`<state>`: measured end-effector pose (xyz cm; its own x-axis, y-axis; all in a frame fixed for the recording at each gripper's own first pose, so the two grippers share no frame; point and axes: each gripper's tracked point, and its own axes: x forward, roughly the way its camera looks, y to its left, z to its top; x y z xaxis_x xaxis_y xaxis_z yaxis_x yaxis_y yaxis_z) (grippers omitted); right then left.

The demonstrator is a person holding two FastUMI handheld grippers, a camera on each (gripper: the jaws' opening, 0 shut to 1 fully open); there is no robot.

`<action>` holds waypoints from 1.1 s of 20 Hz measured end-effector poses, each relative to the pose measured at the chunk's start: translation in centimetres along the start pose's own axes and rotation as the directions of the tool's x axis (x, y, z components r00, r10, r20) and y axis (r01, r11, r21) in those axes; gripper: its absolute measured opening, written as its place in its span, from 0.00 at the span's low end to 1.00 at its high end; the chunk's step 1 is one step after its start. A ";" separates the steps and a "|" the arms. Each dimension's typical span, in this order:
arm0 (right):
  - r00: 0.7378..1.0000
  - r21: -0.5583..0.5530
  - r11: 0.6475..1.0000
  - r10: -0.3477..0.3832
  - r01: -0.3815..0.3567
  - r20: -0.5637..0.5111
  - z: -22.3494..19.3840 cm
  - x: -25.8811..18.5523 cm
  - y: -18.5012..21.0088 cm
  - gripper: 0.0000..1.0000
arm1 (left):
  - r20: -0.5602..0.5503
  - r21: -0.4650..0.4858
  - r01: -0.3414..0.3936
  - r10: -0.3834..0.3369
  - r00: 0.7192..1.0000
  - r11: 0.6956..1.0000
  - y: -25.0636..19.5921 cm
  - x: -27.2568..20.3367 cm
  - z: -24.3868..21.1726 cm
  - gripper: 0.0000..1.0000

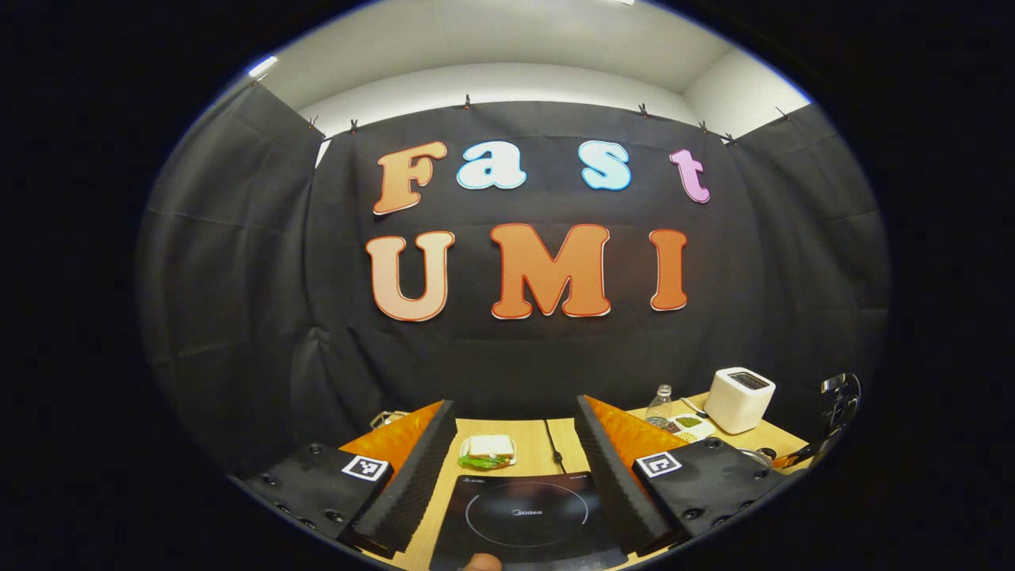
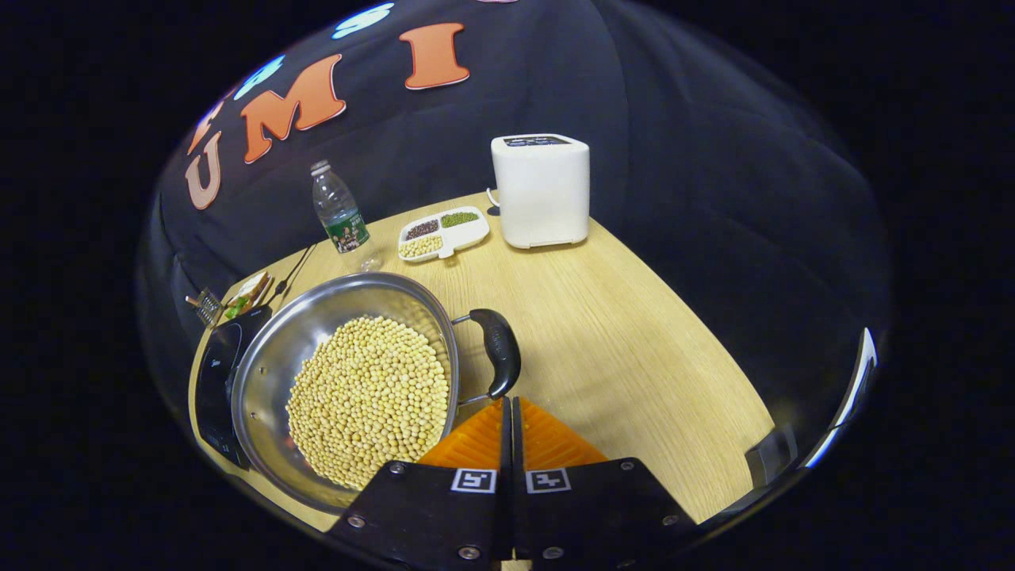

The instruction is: First push the handle of the pot to place it horizontally, then grasp the pot with both hands and set it on the induction cooktop.

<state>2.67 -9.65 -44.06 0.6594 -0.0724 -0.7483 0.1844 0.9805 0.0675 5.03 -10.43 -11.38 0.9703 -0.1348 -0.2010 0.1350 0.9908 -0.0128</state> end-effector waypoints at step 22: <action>0.984 -0.040 0.997 0.072 -0.067 0.163 3.8 -1.9 1.3 0.15 | -0.301 -0.124 0.175 -0.205 0.931 0.977 -17.5 5.8 -20.1 0.98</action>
<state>4.41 -8.94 -40.08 0.7810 -0.0302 -0.6238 0.1106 0.9897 0.0906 4.29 -28.30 -32.03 0.8155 -0.3243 -0.4794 0.2766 0.9459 -0.1693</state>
